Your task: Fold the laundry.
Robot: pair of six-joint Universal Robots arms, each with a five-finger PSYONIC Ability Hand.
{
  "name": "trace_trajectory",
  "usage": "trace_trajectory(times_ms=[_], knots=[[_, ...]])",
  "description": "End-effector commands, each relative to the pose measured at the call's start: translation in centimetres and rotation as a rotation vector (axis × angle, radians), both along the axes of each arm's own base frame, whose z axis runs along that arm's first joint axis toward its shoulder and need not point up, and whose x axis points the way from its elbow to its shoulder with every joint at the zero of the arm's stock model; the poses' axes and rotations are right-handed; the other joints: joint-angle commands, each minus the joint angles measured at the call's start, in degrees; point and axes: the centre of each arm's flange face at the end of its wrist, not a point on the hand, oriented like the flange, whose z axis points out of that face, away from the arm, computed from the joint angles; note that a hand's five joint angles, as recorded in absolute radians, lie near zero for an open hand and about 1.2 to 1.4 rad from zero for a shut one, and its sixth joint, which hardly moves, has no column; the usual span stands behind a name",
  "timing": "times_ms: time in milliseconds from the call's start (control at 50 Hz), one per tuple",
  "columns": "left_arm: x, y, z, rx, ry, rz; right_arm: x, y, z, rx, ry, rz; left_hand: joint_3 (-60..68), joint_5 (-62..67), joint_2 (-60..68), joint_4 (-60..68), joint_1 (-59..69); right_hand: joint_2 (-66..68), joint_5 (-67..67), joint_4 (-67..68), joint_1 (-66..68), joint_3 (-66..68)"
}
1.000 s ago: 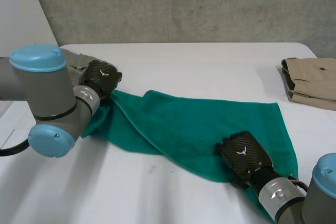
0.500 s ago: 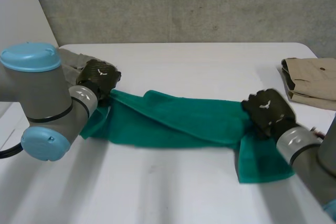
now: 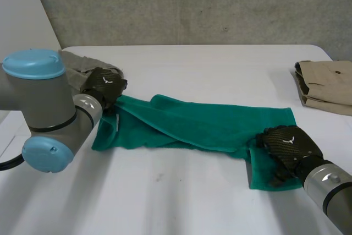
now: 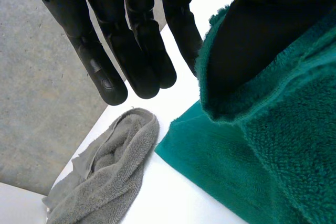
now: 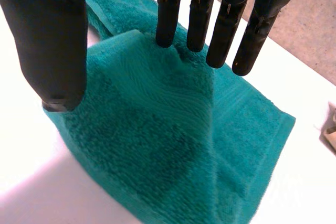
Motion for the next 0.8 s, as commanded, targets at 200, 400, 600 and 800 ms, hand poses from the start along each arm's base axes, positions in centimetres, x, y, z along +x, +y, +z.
trace_trajectory(times_ms=[200,400,600,800], knots=[[0.1,0.1,-0.3,0.010,-0.003,0.002,1.8,-1.3,-3.9,0.063,-0.039,-0.001,11.5,14.3,11.2,11.1,14.0,6.4,6.9,6.6,9.9,6.5],[0.4,0.8,0.3,0.009,-0.005,0.004,1.3,-3.3,1.1,-0.152,-0.008,-0.057,11.5,14.3,11.2,11.1,14.0,51.2,51.7,51.3,54.7,51.3],[2.3,5.2,2.0,0.078,-0.042,-0.004,-1.0,-1.9,7.2,-0.191,0.354,0.060,11.5,14.3,11.2,11.1,14.0,51.2,51.7,51.3,54.7,51.3],[2.3,3.9,-2.2,0.145,-0.077,0.008,-2.3,-7.9,3.9,-0.072,0.426,0.047,11.5,14.3,11.2,11.1,14.0,51.2,51.7,51.3,54.7,51.3]])
